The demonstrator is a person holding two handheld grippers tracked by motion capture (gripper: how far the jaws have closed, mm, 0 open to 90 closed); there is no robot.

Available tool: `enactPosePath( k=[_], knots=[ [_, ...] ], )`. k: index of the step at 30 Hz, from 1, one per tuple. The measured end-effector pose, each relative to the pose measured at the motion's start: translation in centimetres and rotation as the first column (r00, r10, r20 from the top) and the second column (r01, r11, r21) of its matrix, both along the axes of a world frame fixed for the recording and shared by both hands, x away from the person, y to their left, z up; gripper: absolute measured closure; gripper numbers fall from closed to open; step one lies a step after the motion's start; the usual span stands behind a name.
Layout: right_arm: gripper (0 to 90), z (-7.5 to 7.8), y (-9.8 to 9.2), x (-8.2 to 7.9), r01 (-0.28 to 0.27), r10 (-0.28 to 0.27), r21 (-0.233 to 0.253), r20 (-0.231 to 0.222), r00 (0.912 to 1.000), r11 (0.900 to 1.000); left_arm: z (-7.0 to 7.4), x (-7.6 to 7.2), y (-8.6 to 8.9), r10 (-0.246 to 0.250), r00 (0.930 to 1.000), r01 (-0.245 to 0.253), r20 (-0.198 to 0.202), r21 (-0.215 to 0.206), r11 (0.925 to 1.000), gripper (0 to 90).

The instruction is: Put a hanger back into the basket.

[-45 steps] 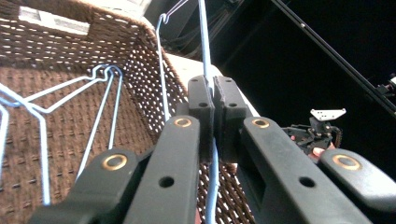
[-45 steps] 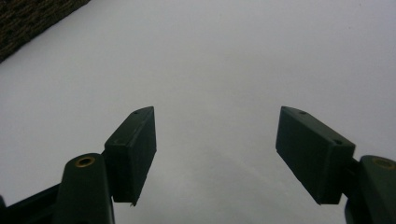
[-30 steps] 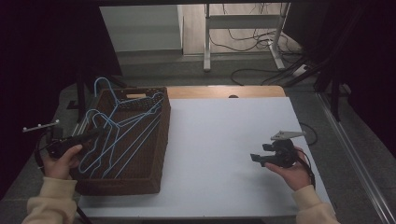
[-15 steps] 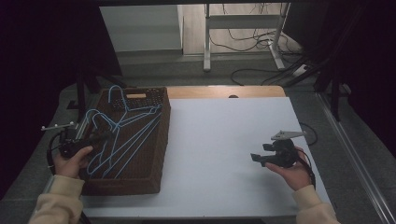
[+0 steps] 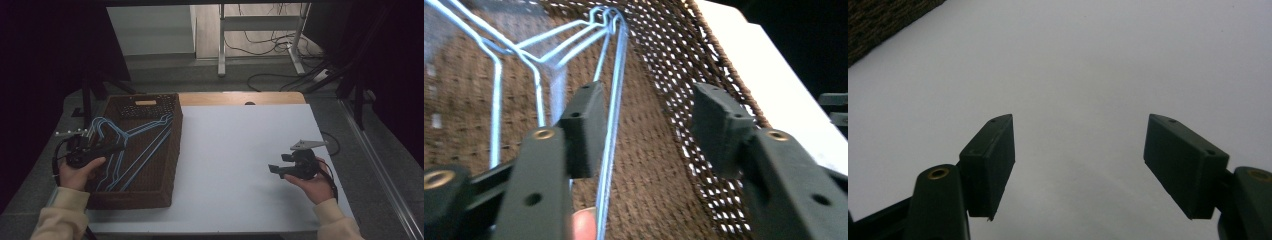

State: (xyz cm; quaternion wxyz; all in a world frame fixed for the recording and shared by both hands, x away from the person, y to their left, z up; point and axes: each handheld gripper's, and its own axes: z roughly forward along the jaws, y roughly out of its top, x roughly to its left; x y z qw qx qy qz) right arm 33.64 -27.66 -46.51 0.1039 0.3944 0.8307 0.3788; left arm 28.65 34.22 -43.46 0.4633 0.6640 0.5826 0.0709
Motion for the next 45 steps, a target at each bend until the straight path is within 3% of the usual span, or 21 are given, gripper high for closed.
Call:
enactPosePath(
  k=[6, 11, 16, 22, 26, 32, 45],
  knots=[
    [28.8, 0.0, 0.0, 0.0, 0.000, 0.000, 0.000, 0.001, 1.0000, 1.000, 1.3, -0.8, -1.0, -0.042, 0.9980, 0.041, 0.048, 0.026, 0.9988, 37.7],
    [28.7, 0.0, 0.0, 0.0, 0.000, 0.000, 0.000, 0.000, 1.0000, 1.000, 2.1, -1.4, -2.7, -0.122, 0.9883, 0.119, 0.092, 0.032, 0.9924, 33.9],
    [28.5, 0.1, 0.0, -0.1, -0.005, 0.005, 0.003, 0.001, 1.0000, 1.000, 1.7, -1.6, -4.9, -0.223, 0.9685, 0.219, 0.111, 0.049, 0.9746, 32.1],
    [28.2, 0.2, 0.0, -0.2, -0.008, 0.008, 0.009, 0.003, 1.0000, 1.000, 1.1, -2.0, -7.7, -0.330, 0.9365, 0.321, 0.118, 0.094, 0.9425, 27.7],
    [27.9, 0.4, 0.0, -0.6, -0.019, 0.019, 0.015, 0.012, 0.9997, 1.000, 0.8, -2.2, -9.1, -0.359, 0.9255, 0.345, 0.122, 0.120, 0.9309, 26.8],
    [26.7, 0.6, 0.0, -1.5, -0.041, 0.041, 0.006, 0.026, 0.9988, 0.999, 0.3, -2.2, -9.8, -0.368, 0.9231, 0.352, 0.111, 0.140, 0.9254, 26.3],
    [26.2, 0.4, -0.5, -1.6, -0.037, 0.036, 0.022, 0.024, 0.9990, 0.999, 0.1, -2.1, -9.8, -0.360, 0.9271, 0.345, 0.106, 0.135, 0.9289, 25.9]
  ],
)
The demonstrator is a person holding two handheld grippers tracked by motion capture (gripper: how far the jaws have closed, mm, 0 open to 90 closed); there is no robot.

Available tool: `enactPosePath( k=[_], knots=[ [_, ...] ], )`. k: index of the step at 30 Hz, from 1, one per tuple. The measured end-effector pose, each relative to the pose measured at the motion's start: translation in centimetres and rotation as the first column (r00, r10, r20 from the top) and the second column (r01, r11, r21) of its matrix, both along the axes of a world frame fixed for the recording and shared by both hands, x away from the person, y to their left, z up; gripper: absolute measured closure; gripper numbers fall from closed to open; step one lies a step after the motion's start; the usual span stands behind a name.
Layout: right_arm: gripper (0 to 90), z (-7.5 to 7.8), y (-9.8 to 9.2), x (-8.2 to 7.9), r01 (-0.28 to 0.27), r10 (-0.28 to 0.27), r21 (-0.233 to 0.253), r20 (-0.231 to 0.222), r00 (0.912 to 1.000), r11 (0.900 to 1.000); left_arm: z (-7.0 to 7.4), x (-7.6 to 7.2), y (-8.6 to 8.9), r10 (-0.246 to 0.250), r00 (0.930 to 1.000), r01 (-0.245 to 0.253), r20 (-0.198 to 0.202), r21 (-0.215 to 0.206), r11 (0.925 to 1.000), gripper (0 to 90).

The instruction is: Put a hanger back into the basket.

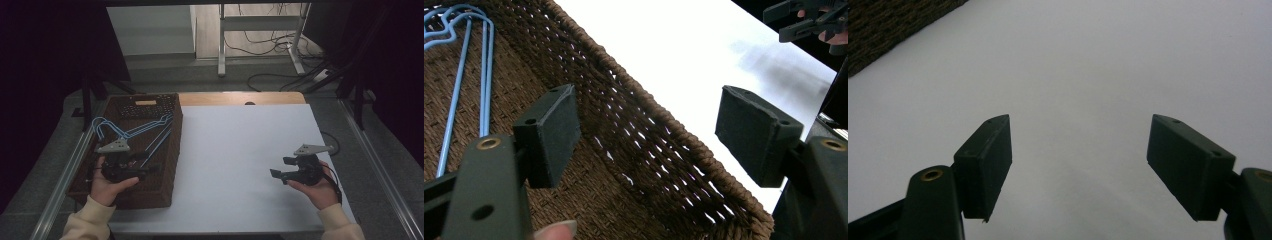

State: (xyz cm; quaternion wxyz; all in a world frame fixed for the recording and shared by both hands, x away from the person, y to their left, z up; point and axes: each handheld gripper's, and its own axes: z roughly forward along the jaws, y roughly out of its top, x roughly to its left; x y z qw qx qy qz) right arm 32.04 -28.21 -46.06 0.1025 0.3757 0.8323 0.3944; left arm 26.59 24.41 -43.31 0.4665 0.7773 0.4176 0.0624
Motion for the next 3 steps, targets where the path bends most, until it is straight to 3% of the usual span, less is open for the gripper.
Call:
enactPosePath(
  k=[3],
  knots=[
    [25.8, 0.04, -0.11, 0.03, -0.001, 0.001, 0.009, -0.001, 1.0000, 1.000, 0.13, 0.00, 0.06, 0.006, 1.0000, -0.006, 0.002, -0.006, 1.0000, 25.7]
  ],
)
